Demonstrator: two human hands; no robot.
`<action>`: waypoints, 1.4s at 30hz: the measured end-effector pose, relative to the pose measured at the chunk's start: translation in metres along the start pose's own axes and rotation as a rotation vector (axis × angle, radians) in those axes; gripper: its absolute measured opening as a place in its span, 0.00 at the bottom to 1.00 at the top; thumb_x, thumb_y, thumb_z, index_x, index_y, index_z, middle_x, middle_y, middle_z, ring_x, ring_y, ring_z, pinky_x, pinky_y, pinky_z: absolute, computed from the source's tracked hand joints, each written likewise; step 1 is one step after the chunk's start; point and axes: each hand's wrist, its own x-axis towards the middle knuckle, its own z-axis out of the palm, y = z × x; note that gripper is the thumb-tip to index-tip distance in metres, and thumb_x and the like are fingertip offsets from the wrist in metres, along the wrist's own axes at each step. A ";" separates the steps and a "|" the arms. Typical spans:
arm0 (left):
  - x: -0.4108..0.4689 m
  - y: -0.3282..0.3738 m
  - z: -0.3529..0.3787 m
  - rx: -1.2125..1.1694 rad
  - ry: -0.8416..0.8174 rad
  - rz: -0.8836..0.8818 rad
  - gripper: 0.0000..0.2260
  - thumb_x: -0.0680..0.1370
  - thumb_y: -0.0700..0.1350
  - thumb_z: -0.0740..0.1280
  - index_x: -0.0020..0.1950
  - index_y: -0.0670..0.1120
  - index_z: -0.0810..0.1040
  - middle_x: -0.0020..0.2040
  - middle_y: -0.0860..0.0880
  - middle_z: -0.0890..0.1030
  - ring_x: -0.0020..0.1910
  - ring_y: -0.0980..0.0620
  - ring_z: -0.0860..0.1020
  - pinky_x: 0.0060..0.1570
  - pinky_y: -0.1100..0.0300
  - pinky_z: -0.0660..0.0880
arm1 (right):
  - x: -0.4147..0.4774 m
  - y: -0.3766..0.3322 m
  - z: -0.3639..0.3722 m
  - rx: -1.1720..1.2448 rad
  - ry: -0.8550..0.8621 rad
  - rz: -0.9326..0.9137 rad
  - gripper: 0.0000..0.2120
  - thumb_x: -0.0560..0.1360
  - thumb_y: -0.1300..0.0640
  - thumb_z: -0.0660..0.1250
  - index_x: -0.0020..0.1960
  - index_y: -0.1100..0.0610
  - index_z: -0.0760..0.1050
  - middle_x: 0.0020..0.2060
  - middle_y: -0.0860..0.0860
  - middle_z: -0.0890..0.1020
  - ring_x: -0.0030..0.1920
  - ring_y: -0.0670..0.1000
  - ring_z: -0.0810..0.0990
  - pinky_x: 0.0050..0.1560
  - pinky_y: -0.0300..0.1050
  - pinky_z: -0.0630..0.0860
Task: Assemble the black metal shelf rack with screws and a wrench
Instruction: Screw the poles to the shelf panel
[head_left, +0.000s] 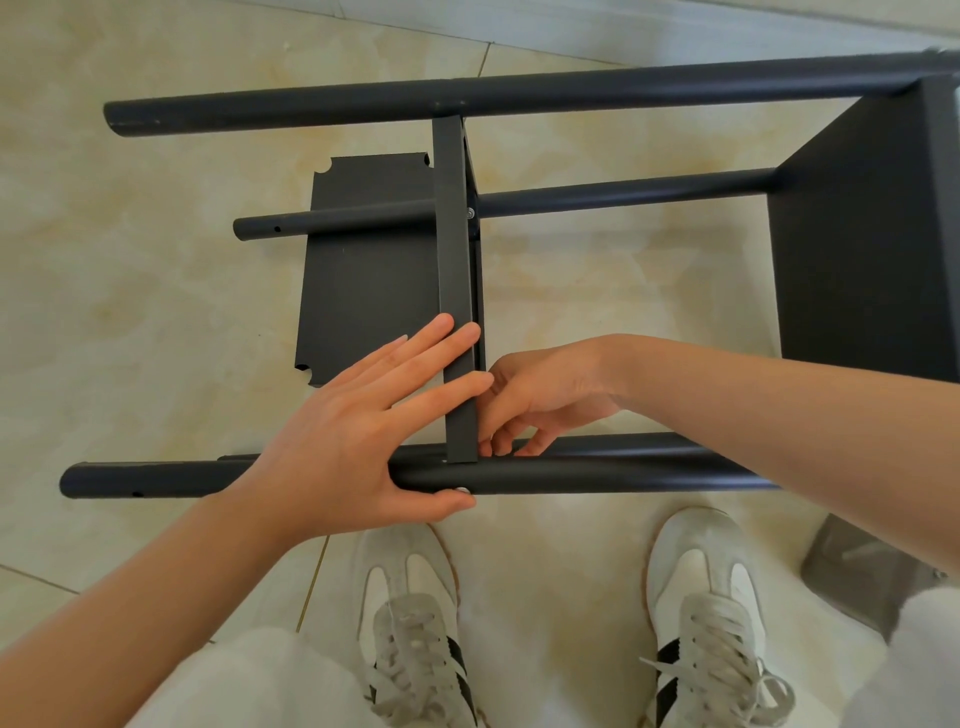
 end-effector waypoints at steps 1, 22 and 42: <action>0.000 0.000 0.000 0.000 0.001 0.001 0.36 0.74 0.67 0.65 0.77 0.49 0.67 0.81 0.48 0.60 0.81 0.50 0.54 0.79 0.60 0.51 | 0.000 0.000 0.001 0.011 -0.006 0.001 0.10 0.78 0.62 0.66 0.41 0.54 0.84 0.39 0.52 0.81 0.44 0.51 0.78 0.59 0.53 0.75; 0.000 0.025 -0.008 -0.004 -0.078 -0.190 0.36 0.72 0.65 0.64 0.78 0.54 0.64 0.82 0.55 0.53 0.80 0.59 0.46 0.72 0.61 0.47 | -0.040 0.004 0.026 -0.429 0.274 -0.129 0.09 0.80 0.49 0.62 0.50 0.47 0.82 0.43 0.42 0.84 0.42 0.39 0.81 0.47 0.37 0.75; -0.028 0.086 0.005 -1.469 0.296 -1.529 0.22 0.65 0.56 0.73 0.41 0.37 0.84 0.35 0.38 0.83 0.33 0.43 0.85 0.30 0.58 0.81 | -0.050 0.015 0.050 -0.575 0.485 -0.167 0.09 0.78 0.48 0.66 0.57 0.44 0.77 0.49 0.40 0.81 0.47 0.38 0.79 0.47 0.34 0.76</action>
